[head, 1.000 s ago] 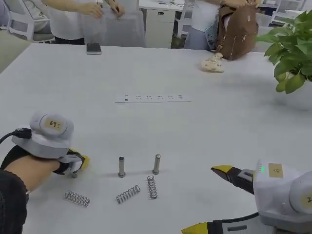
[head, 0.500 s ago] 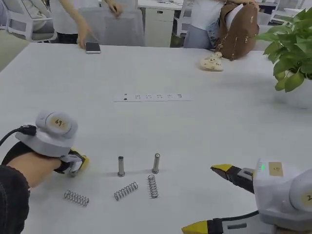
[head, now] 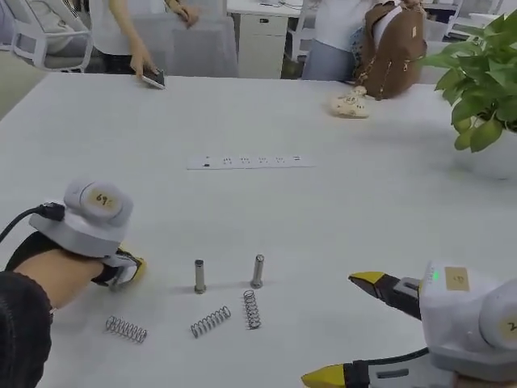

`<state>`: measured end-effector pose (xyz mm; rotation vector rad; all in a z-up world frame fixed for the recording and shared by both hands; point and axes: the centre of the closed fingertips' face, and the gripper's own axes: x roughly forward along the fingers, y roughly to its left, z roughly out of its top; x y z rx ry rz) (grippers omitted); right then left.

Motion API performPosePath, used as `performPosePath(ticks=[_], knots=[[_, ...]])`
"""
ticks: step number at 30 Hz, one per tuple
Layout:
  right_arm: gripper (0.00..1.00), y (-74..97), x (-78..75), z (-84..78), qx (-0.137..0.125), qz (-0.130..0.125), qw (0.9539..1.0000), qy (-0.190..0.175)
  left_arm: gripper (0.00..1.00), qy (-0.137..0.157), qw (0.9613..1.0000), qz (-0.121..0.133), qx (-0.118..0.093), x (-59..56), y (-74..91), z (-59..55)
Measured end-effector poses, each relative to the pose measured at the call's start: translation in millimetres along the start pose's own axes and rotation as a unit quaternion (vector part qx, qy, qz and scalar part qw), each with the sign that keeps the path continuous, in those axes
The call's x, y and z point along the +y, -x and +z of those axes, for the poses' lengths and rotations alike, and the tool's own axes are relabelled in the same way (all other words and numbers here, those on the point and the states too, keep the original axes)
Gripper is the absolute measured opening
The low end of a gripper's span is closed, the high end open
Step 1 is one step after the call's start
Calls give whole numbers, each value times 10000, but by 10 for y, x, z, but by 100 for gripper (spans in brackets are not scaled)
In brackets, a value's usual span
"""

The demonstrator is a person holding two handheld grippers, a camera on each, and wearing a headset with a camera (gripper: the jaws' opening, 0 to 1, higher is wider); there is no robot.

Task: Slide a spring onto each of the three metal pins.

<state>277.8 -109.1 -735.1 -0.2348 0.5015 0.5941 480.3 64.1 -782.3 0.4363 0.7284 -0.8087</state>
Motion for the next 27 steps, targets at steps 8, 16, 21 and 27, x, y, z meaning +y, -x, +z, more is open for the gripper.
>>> performPosePath(ticks=[8, 16, 21, 27], knots=[[88, -7, 16, 8, 14, 21, 10000, 41, 0, 142, 9998, -57, -123, -29, 130, 20], [88, -12, 37, 8, 33, 53, 9999, 90, 0, 263, 9993, -83, -268, -50, 296, 14], [88, -20, 67, 9, 58, 83, 9999, 127, 0, 297, 9989, -71, -368, -52, 388, 10], [88, -26, 92, 11, 84, 117, 9998, 157, 0, 335, 9985, -58, -435, -57, 467, -7]])
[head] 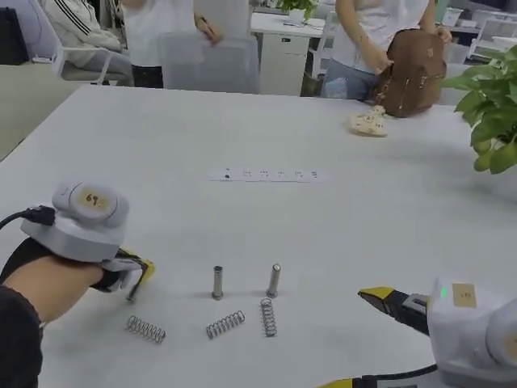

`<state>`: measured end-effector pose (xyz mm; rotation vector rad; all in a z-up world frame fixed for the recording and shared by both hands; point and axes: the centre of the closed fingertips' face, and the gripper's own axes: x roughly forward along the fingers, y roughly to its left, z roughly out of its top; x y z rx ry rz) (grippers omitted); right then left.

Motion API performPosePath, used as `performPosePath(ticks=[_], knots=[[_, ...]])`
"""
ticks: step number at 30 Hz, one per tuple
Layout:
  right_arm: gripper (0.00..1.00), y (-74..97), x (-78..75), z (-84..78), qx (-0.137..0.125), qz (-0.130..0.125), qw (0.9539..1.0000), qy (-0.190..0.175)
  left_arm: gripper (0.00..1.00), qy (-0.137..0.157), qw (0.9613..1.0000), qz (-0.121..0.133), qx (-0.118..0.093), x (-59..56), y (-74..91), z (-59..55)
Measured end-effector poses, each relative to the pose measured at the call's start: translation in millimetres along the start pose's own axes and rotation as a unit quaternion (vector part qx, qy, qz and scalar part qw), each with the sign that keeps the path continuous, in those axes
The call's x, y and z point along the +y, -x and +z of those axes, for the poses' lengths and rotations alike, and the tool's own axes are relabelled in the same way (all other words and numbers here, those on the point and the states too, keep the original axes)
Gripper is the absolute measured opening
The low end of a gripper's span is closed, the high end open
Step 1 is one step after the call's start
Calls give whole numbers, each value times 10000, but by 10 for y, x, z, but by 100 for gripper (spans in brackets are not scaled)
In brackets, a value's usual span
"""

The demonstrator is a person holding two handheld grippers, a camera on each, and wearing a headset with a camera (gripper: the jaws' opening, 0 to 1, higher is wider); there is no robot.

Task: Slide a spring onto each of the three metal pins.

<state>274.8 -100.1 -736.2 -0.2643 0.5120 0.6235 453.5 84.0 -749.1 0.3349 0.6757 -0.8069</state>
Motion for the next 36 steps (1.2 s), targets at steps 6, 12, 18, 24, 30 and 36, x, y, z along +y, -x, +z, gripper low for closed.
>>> performPosePath(ticks=[6, 12, 18, 24, 30, 36], knots=[[88, -6, 14, 1, 9, 26, 10000, 34, 0, 24, 10000, 8, -73, -1, 59, -2], [88, -7, 12, -2, 13, 28, 10000, 39, 0, 102, 9999, 26, -118, 11, 80, -12], [88, -13, 19, -10, 34, 44, 10000, 55, 0, 199, 9996, 35, -172, 18, 115, -32], [88, -18, 36, -14, 58, 57, 9999, 63, 0, 274, 9993, 41, -240, 22, 142, -50], [88, -19, 39, -18, 72, 60, 9999, 87, 0, 424, 9986, 55, -313, 27, 172, -69], [88, -26, 43, -26, 91, 72, 9999, 96, 0, 431, 9986, 45, -306, 21, 171, -68]])
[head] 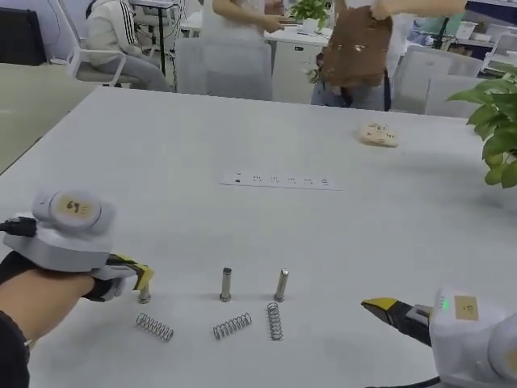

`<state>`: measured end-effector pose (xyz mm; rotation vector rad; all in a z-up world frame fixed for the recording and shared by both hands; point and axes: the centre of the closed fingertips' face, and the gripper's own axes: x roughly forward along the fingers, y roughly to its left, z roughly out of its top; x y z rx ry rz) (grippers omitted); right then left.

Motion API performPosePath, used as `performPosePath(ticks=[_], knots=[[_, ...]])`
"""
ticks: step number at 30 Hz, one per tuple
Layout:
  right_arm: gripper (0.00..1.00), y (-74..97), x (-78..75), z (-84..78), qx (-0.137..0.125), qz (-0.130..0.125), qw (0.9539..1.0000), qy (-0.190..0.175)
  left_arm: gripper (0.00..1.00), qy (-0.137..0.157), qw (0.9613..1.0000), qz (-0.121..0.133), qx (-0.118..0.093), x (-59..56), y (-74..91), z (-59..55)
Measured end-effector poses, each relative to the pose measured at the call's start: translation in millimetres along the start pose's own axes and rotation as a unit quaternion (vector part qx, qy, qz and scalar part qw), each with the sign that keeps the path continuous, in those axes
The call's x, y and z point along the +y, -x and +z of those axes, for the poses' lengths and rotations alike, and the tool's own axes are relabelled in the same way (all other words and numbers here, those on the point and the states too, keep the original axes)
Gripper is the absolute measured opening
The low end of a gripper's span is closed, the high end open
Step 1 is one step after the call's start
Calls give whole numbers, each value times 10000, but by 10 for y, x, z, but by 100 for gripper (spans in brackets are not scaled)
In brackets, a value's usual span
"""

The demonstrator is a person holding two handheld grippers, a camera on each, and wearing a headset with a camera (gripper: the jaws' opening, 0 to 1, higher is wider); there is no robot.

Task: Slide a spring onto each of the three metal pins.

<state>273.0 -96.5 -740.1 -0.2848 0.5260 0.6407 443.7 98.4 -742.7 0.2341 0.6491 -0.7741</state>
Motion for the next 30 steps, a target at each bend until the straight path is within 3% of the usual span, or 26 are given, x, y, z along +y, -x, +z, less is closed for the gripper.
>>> performPosePath(ticks=[19, 30], knots=[[87, 6, -23, -3, 13, -43, 10000, -9, 0, -115, 9998, -179, 0, -187, -76, 56], [87, 5, -21, -9, 24, -46, 10000, -6, 0, -213, 9996, -181, -40, -180, -85, 53]])
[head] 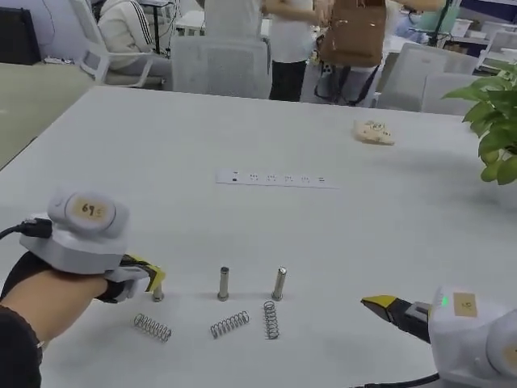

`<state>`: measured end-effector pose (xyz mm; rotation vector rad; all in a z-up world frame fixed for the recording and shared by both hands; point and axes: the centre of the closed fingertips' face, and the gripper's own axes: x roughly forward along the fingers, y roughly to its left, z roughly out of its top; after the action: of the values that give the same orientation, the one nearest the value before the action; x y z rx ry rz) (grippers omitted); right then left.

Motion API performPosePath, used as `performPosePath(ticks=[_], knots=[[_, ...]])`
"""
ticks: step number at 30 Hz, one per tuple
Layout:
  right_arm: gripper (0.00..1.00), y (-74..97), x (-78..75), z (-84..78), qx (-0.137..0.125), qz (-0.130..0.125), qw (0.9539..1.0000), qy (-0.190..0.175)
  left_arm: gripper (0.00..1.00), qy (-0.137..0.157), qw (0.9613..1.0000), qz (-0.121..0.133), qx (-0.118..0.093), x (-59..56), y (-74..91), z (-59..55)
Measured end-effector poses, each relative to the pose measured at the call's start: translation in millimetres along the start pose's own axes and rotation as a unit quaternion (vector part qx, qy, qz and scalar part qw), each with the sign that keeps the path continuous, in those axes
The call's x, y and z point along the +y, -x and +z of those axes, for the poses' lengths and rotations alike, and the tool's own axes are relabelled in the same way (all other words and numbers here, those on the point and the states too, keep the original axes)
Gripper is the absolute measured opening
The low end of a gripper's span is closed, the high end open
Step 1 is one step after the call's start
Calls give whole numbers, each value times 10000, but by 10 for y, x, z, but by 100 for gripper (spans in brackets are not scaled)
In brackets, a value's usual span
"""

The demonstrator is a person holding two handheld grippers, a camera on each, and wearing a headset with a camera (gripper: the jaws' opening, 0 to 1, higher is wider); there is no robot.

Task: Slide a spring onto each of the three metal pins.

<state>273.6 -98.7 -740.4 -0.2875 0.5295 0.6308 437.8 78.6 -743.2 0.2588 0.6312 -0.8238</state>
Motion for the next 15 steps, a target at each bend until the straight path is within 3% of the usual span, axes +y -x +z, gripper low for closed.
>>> performPosePath(ticks=[15], knots=[[87, -1, 9, -3, 10, 16, 10000, 4, 1, -57, 9999, -72, -60, -25, 18, -1]])
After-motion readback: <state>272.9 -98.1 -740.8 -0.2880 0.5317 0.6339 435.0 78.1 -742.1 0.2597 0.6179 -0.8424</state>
